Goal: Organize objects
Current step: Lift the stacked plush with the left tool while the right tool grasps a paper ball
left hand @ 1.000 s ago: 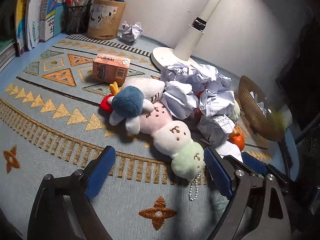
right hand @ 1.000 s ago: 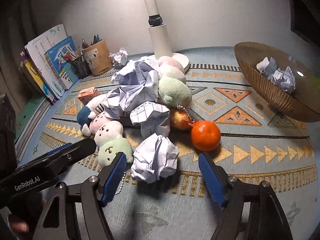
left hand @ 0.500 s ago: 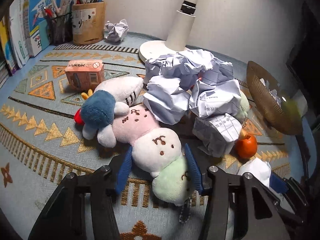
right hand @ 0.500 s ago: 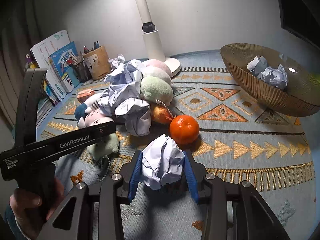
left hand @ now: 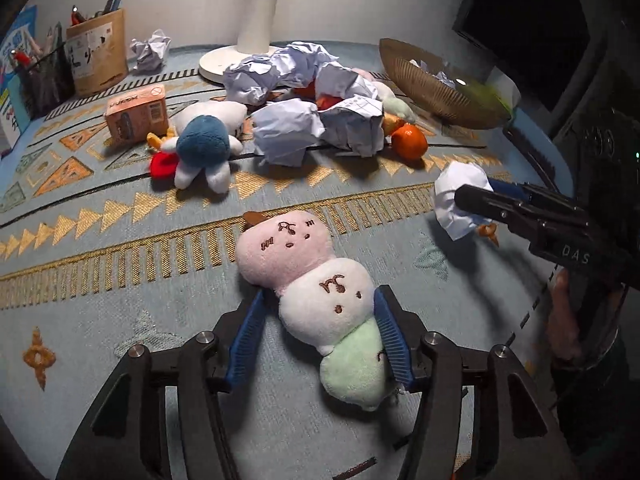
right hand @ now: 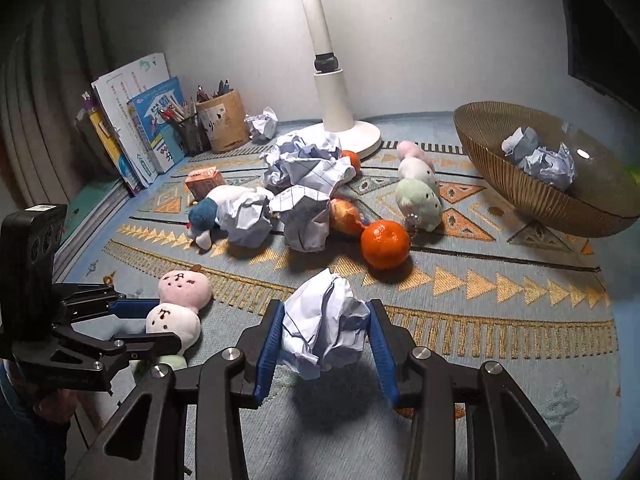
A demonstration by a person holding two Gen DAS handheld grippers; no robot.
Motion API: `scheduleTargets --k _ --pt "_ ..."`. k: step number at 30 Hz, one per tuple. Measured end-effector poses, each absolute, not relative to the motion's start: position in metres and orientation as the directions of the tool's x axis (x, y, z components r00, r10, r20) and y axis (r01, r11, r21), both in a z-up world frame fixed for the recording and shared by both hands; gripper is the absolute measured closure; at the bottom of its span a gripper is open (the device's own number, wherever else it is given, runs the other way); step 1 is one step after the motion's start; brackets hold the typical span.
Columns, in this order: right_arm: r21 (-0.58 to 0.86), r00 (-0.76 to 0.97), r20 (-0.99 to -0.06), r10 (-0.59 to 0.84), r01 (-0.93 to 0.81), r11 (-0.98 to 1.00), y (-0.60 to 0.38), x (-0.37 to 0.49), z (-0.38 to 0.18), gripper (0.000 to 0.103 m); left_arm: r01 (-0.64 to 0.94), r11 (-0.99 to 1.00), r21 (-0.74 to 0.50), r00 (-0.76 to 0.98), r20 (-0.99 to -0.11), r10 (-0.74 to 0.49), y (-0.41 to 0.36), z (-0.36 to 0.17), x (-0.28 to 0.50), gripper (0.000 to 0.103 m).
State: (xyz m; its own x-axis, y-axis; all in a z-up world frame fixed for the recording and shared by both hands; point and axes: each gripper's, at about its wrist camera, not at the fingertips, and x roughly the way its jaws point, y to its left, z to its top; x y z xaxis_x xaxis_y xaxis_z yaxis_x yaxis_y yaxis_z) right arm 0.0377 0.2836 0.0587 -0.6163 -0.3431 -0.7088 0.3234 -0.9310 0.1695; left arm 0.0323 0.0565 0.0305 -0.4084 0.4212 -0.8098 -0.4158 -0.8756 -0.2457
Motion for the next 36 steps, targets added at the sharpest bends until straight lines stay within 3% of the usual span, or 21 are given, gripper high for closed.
scheduleTargets --k 2,3,6,11,14,17,20,26,28,30,36 --pt "0.191 -0.602 -0.716 -0.353 0.317 -0.929 0.286 0.038 0.052 0.062 -0.388 -0.886 -0.254 -0.412 -0.812 0.413 0.053 0.029 0.035 0.041" --pt "0.195 -0.600 -0.719 -0.352 0.312 -0.930 0.287 0.038 0.049 0.062 -0.372 -0.896 -0.243 -0.422 -0.815 0.397 0.053 0.028 0.037 0.032" --pt "0.216 -0.592 -0.721 -0.361 0.303 -0.928 0.292 0.037 0.046 0.060 -0.348 -0.902 -0.257 -0.429 -0.812 0.397 0.049 0.030 0.045 0.031" --pt "0.256 -0.600 -0.704 -0.381 0.286 -0.923 0.300 0.037 0.047 0.036 -0.318 -0.908 -0.275 -0.420 -0.817 0.394 0.067 0.030 0.057 0.027" --pt "0.254 -0.605 -0.699 -0.381 0.289 -0.923 0.299 0.037 0.049 0.036 -0.281 -0.948 -0.149 -0.461 -0.845 0.270 0.090 0.022 0.060 0.027" --pt "0.244 -0.595 -0.711 -0.374 0.291 -0.925 0.297 0.037 0.046 0.036 -0.281 -0.960 -0.007 -0.519 -0.840 0.158 0.103 0.019 0.063 0.042" --pt "0.251 -0.589 -0.711 -0.384 0.298 -0.921 0.297 0.038 0.046 0.036 -0.335 -0.942 -0.028 -0.506 -0.838 0.205 0.092 0.020 0.063 0.048" --pt "0.262 -0.578 -0.719 -0.386 0.288 -0.921 0.299 0.035 0.043 0.036 -0.385 -0.918 -0.091 -0.494 -0.820 0.288 0.063 0.022 0.063 0.045" --pt "0.249 -0.575 -0.728 -0.374 0.286 -0.925 0.296 0.034 0.042 0.036 -0.366 -0.922 -0.124 -0.490 -0.817 0.304 0.063 0.022 0.060 0.035" --pt "0.230 -0.574 -0.736 -0.358 0.286 -0.930 0.293 0.033 0.041 0.036 -0.347 -0.925 -0.153 -0.487 -0.814 0.317 0.066 0.022 0.056 0.031" --pt "0.176 -0.579 -0.755 -0.307 0.273 -0.946 0.287 0.030 0.039 0.036 -0.277 -0.958 -0.069 -0.533 -0.819 0.213 0.082 0.017 0.051 0.032"
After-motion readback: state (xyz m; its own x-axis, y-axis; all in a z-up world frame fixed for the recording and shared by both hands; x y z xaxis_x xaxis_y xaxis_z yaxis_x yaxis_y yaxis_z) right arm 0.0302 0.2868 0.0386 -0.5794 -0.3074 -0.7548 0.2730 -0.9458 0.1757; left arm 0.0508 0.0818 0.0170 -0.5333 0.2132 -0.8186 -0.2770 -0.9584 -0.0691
